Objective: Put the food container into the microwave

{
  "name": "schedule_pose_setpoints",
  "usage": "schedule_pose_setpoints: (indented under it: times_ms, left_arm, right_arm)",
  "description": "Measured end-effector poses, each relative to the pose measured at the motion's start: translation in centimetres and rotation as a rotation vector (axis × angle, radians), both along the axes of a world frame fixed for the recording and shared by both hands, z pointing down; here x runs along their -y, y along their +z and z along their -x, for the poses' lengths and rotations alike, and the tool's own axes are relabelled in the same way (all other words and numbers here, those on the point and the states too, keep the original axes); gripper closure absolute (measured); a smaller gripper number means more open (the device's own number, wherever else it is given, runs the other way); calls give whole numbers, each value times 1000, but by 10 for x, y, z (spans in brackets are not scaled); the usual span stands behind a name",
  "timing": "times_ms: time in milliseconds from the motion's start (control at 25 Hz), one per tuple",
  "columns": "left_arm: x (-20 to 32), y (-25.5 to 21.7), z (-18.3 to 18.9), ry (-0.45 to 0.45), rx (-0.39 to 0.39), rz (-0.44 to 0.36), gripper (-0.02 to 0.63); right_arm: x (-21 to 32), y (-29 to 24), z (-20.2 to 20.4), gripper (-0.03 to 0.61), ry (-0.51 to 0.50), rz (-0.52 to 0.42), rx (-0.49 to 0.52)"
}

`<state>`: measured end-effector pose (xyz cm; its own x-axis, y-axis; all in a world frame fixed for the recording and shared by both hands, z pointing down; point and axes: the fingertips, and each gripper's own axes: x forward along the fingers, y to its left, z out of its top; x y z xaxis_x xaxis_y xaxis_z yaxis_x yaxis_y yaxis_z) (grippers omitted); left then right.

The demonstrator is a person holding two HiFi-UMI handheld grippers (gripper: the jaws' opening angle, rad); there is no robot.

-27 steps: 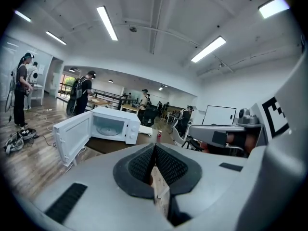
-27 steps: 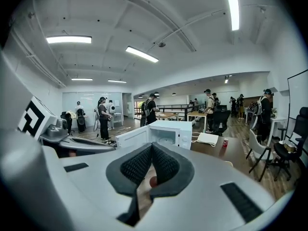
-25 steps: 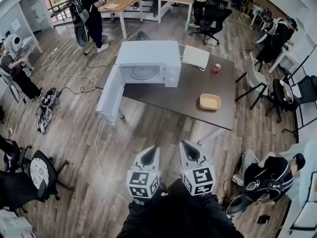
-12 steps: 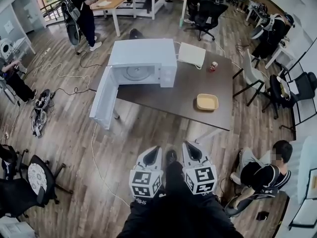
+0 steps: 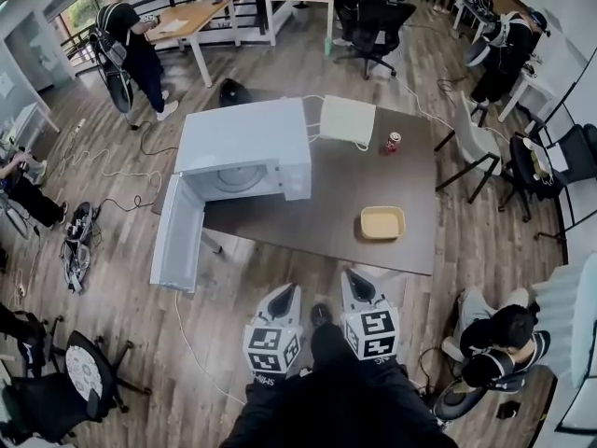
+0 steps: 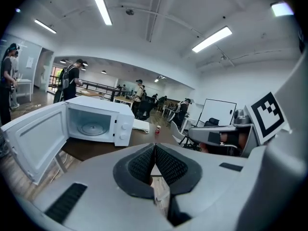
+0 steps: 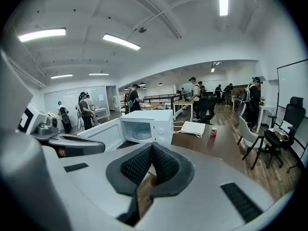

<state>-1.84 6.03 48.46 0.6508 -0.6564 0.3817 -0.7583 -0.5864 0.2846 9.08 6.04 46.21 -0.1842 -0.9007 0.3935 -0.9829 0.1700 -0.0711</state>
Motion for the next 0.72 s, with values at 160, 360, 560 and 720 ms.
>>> schedule_pose_setpoints:
  times_ms: [160,360,560,720]
  left_arm:
    - [48,2,-33,20,18,-7,580]
    - [94,19,-70,39,42,22,580]
    - [120,37,-92,36,60,48,580]
    - [133,53,-103,44,72,79,580]
  right_arm:
    - [44,6,-31,555,11,14,14]
    - [81,24,-66,555,27,60,35]
    - [107,41,-91,555,25,86,40]
    - [121,49,-102,555,31,110,46]
